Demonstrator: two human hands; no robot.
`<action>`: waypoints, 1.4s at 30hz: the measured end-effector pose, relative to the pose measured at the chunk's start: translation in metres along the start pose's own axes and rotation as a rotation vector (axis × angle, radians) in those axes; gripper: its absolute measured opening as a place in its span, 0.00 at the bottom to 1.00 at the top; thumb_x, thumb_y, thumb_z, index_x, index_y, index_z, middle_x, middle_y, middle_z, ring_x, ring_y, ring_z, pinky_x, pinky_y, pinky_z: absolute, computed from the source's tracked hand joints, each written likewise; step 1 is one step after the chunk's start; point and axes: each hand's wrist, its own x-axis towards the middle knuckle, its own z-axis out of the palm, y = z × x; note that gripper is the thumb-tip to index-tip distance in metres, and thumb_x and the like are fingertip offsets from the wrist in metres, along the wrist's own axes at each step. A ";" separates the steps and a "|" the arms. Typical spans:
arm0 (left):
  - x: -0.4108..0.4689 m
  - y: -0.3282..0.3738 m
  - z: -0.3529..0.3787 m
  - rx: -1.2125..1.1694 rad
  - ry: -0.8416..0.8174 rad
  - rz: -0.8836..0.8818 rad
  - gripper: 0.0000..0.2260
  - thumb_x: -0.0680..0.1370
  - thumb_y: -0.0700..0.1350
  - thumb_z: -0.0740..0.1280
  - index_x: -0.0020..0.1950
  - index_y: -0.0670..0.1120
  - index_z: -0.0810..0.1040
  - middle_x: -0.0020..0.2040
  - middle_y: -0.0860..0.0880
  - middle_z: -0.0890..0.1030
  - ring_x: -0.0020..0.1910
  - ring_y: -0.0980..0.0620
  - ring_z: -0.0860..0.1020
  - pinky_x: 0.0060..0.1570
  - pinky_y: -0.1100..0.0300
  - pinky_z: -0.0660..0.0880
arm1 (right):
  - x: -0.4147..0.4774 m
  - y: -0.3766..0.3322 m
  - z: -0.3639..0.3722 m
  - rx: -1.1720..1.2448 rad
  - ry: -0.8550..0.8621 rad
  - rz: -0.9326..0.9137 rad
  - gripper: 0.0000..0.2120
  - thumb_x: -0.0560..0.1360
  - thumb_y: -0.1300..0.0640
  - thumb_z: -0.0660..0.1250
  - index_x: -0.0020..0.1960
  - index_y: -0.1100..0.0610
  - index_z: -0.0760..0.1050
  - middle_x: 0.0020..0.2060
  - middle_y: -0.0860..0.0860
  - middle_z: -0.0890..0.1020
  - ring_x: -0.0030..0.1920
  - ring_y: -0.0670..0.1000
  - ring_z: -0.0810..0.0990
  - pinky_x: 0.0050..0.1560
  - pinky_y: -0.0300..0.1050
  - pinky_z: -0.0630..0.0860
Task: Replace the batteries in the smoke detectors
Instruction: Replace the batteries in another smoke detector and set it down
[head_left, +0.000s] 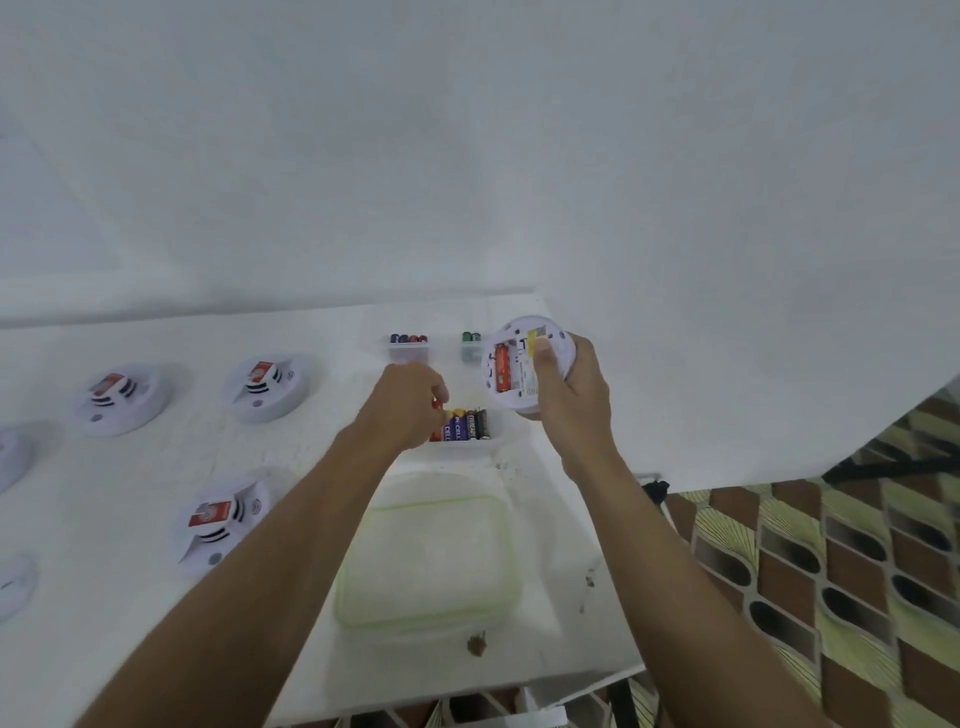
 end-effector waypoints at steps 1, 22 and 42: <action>0.003 0.000 0.002 0.015 -0.016 -0.015 0.09 0.75 0.42 0.73 0.54 0.44 0.82 0.55 0.47 0.80 0.43 0.54 0.74 0.44 0.65 0.68 | 0.001 0.001 -0.002 0.009 -0.004 0.009 0.09 0.83 0.50 0.61 0.63 0.49 0.70 0.50 0.42 0.78 0.49 0.41 0.79 0.34 0.36 0.80; -0.032 0.023 -0.020 -0.186 0.403 0.404 0.15 0.73 0.39 0.73 0.60 0.47 0.82 0.58 0.53 0.81 0.56 0.59 0.77 0.58 0.67 0.71 | 0.014 0.013 0.010 0.032 -0.111 0.012 0.13 0.83 0.48 0.62 0.65 0.49 0.72 0.54 0.44 0.81 0.55 0.47 0.82 0.51 0.56 0.84; -0.037 0.018 -0.009 -0.054 0.488 0.549 0.04 0.67 0.38 0.73 0.40 0.44 0.86 0.32 0.48 0.84 0.47 0.55 0.74 0.37 0.85 0.62 | 0.022 0.004 0.012 -0.088 -0.258 -0.039 0.10 0.82 0.50 0.63 0.61 0.50 0.77 0.48 0.44 0.84 0.49 0.46 0.84 0.48 0.56 0.84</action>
